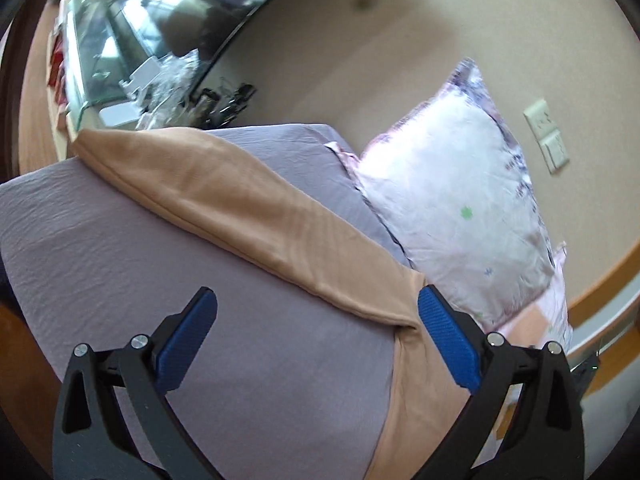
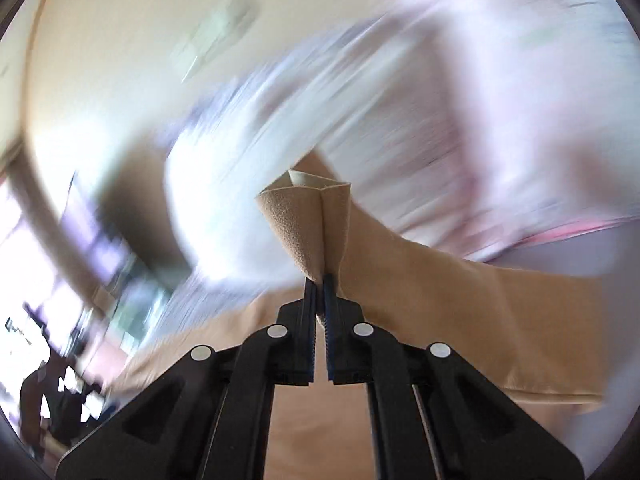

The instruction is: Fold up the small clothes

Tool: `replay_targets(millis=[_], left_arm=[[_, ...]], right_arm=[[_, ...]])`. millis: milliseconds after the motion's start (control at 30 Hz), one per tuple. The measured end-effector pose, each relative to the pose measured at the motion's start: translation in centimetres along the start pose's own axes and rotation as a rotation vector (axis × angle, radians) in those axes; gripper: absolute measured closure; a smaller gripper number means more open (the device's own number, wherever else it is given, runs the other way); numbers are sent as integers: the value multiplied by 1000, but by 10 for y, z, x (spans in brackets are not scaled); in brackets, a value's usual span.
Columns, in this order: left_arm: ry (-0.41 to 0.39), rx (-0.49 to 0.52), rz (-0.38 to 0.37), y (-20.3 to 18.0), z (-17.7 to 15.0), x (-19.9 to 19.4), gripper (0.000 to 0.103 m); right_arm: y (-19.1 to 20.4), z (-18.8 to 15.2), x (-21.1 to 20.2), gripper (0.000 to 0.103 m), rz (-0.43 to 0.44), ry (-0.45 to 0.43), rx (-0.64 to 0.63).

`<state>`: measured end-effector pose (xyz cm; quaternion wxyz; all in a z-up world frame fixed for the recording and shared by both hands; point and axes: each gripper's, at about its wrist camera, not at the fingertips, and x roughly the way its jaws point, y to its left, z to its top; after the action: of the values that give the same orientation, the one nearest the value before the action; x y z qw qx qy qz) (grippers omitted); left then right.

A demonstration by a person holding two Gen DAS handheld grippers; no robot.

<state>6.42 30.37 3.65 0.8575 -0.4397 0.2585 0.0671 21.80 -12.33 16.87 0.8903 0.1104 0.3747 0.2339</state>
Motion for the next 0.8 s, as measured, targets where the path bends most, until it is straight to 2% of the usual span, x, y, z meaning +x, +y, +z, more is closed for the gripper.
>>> replay_targets(millis=[67,100,133,200,233,267,333,433,500,600,633,667,700,733,800], left_arm=[[-3,-19,23,9,7,0,3],[-9,-22,36,15,9,-3,3],[-11,-27,67,17,13,-1,3],[-10,-43,112,21,23,3,3],[-7,-50,129,23,25,5,3],[0,-62,146,26,29,7,3],[28,-99,155,33,35,15,4],[21,-160,140,41,47,15,5],[19,-194,153,44,52,16,12],[28,-221,201,46,58,17,29],[39,-230,233,47,60,19,49],[60,-247,248,51,61,22,82],[96,-281,247,59,62,29,95],[101,-300,235,63,62,31,96],[74,-259,276,53,66,30,96]], right_arm=[[34,-26,60,95,41,218,-53],[41,-37,71,93,57,279,-50],[47,-45,75,87,78,300,-44],[45,-52,65,62,90,268,-33],[40,-52,55,39,77,232,-24],[33,-51,39,25,64,180,-12],[20,-48,19,23,57,127,2],[-3,-41,5,19,52,88,32],[-12,-42,-1,17,59,73,49],[-16,-46,-8,17,94,67,60],[-17,-46,-14,17,101,65,59],[-16,-47,-16,16,106,60,57],[-18,-49,-19,16,110,53,55],[-22,-48,-28,16,111,46,57],[-33,-50,-42,16,101,29,65]])
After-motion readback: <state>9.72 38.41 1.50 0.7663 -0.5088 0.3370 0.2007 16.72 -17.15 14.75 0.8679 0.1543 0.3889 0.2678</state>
